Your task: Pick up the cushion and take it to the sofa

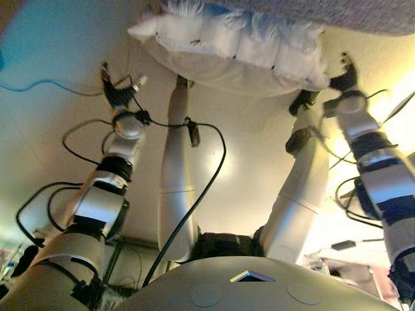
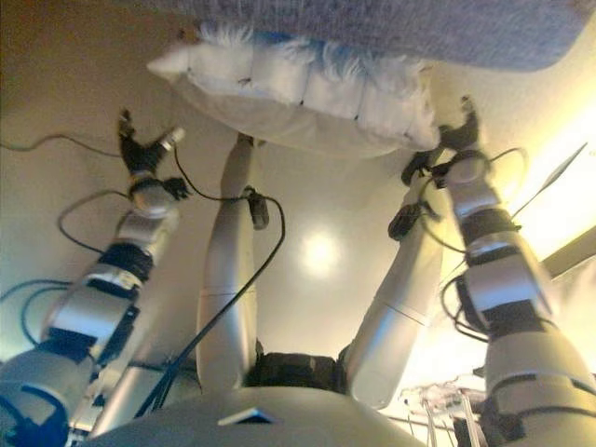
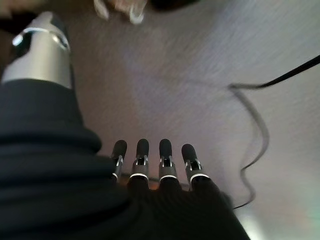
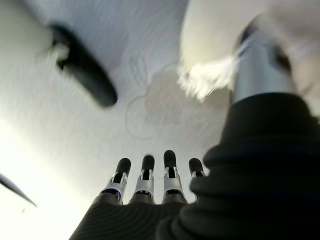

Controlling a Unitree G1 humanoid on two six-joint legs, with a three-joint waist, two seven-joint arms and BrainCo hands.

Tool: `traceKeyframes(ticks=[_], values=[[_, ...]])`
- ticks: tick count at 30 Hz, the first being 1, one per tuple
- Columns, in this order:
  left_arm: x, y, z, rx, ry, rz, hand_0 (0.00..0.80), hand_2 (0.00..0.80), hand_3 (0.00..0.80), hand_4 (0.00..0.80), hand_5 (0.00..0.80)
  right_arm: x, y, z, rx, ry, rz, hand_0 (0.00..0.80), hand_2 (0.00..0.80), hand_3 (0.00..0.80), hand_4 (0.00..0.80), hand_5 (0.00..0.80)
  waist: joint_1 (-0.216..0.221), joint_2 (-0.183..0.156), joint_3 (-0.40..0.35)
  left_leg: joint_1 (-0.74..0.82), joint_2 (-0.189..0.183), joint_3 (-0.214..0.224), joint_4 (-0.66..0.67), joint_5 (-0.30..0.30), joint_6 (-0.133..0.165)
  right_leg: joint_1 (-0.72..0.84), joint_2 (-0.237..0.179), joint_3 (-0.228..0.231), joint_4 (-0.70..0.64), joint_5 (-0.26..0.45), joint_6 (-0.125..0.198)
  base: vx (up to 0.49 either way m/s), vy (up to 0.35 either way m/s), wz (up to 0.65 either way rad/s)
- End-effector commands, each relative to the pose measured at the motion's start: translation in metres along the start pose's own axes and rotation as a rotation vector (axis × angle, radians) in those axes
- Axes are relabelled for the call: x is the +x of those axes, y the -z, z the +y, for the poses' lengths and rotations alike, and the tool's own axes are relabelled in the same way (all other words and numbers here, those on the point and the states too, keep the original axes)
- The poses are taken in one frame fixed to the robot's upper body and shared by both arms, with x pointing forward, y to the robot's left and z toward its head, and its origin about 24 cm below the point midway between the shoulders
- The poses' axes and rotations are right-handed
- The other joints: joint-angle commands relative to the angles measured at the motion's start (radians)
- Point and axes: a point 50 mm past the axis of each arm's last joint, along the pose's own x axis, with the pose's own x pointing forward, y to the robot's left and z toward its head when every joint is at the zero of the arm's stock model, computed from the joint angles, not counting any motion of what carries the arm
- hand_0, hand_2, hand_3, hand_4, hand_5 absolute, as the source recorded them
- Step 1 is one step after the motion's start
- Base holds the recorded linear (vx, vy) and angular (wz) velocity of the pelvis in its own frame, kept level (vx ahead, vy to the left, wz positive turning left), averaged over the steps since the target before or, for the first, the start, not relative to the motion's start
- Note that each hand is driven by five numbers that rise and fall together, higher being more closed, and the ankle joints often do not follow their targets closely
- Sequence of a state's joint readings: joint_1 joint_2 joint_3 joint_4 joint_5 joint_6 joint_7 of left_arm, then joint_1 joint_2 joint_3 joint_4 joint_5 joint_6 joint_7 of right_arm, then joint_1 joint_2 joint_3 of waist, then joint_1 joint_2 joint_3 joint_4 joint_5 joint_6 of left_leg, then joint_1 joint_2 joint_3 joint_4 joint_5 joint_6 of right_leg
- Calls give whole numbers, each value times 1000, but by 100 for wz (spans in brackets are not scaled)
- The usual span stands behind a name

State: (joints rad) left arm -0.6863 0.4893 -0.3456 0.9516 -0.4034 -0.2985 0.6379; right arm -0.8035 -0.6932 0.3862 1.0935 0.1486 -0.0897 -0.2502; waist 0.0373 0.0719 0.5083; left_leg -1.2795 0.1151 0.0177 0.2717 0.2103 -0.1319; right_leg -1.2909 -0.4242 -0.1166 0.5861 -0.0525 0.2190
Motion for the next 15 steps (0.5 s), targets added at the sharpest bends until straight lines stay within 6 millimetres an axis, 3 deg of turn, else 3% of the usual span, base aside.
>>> traceKeyframes(ticks=[1, 4, 8, 12, 15], values=[[9, -9, 27, 6, -107, -94, 0, 0, 0, 0, 0, -26, 26, 17, -26, -47, -84, 0, 0, 0, 0, 0, -34, -27, 12, -114, 38, -2, 203, -185, 7, -38, 43, 42, -178, 144, 11, 10, 100, -4], [15, -29, 29, 57, -105, -203, 0, 0, 0, 0, 0, -37, -7, 27, -47, -67, -268, 0, 0, 0, 0, 0, -59, -40, 12, -169, 43, 0, 218, -190, 7, -90, 53, 61, -163, 136, 12, 12, 99, -7], [26, -67, 23, 180, -13, -378, 0, 0, 0, 0, 0, -47, -47, 20, -35, -74, -481, 0, 0, 0, 0, 0, -81, -51, 12, -225, 49, 0, 237, -201, 1, -141, 60, 80, -158, 133, 16, 17, 59, -22], [18, -109, -6, 292, 251, -624, 0, 0, 0, 0, 0, -54, -84, 5, -74, -67, -672, 0, 0, 0, 0, 0, -96, -52, 12, -281, 52, -4, 260, -207, 2, -198, 62, 101, -147, 142, 21, 35, 40, -6], [8, -119, -27, 327, 426, -680, 0, 0, 0, 0, 0, -58, -101, 0, -96, -115, -757, 0, 0, 0, 0, 0, -106, -53, 12, -289, 53, 0, 262, -212, 1, -219, 65, 113, -141, 147, 26, 38, 28, 0]])
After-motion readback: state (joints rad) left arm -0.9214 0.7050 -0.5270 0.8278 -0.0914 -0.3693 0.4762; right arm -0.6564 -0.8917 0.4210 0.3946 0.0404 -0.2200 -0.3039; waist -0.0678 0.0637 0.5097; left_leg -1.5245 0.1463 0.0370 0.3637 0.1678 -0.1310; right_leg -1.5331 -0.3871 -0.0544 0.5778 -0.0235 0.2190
